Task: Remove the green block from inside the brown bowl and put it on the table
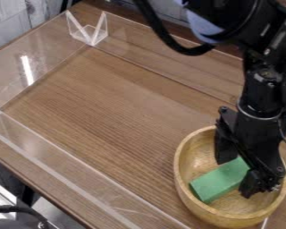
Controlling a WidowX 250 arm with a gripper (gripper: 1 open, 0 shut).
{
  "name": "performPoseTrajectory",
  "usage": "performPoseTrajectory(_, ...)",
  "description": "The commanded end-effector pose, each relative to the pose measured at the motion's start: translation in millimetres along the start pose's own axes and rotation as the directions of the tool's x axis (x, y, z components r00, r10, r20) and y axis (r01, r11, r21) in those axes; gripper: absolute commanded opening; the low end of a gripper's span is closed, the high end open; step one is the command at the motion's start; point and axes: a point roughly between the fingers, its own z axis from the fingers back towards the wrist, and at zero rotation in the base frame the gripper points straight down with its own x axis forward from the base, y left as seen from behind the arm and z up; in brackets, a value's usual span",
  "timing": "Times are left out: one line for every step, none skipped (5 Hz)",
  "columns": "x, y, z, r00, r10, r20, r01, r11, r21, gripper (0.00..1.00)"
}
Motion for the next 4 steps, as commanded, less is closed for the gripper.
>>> performPoseTrajectory(3.2,4.2,5.5,0.999,0.006,0.041,-0.006,1.000,-0.001,1.00)
performPoseTrajectory(3.4,5.8,2.7,0.999,0.008,0.046,-0.008,1.000,-0.004,1.00)
performPoseTrajectory(3.8,7.1,-0.7,0.999,0.008,0.049,-0.008,1.000,-0.006,1.00)
performPoseTrajectory(4.4,8.3,-4.4,0.999,0.007,0.053,-0.007,1.000,-0.008,1.00)
